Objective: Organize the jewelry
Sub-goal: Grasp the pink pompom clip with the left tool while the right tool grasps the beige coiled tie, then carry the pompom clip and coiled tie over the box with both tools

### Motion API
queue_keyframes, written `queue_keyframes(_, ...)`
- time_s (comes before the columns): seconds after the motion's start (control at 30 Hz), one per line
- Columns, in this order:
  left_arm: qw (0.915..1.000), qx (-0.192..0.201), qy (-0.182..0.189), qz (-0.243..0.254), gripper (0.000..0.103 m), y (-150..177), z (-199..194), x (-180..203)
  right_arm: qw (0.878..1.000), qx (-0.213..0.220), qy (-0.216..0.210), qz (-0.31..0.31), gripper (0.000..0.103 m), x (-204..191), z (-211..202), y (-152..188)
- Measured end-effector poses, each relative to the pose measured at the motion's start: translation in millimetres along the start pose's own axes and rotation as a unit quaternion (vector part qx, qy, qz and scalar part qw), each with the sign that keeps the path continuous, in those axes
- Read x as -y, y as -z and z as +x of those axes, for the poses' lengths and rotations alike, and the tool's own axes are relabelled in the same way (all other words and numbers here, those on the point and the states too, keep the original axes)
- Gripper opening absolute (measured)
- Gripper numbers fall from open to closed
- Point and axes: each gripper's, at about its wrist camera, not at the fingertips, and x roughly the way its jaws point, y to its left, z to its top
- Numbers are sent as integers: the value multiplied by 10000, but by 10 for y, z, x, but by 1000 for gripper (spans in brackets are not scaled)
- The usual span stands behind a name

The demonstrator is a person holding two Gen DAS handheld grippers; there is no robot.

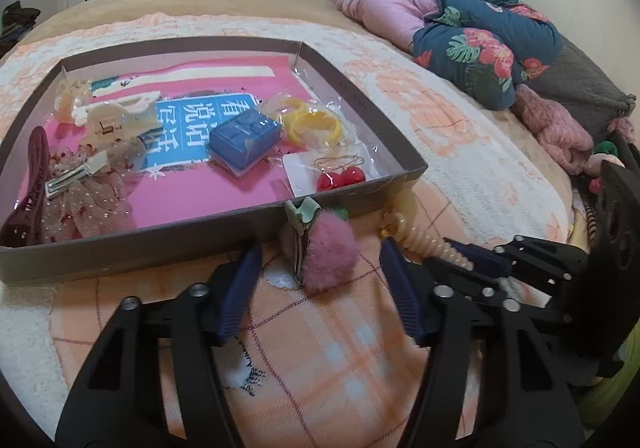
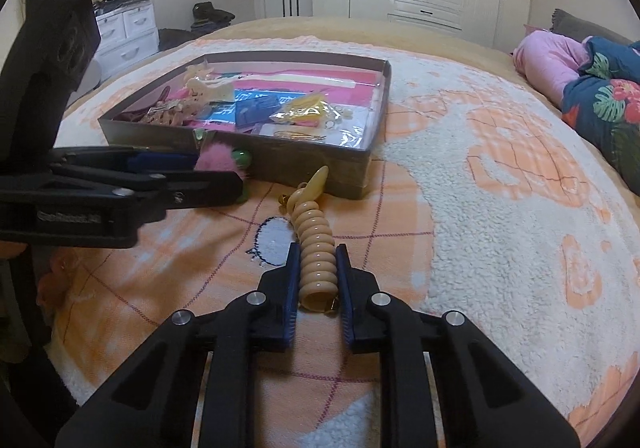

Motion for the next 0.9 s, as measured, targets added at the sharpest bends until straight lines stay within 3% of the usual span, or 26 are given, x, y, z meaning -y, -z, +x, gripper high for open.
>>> queue_keyframes(0.07,10000,-19,-23,-9,42,3,25,2,10000,20,21,83,17,44,-17,9)
queue_keyframes(0.17,10000,-29,-52,-42,24,-13,48,-12,9998,42,22,203,17,114,-31,22)
queue_keyframes(0.9,9996,281,19,-47,22,72,-366,-66,9989,355,-296,121,17,-70,-283,-61)
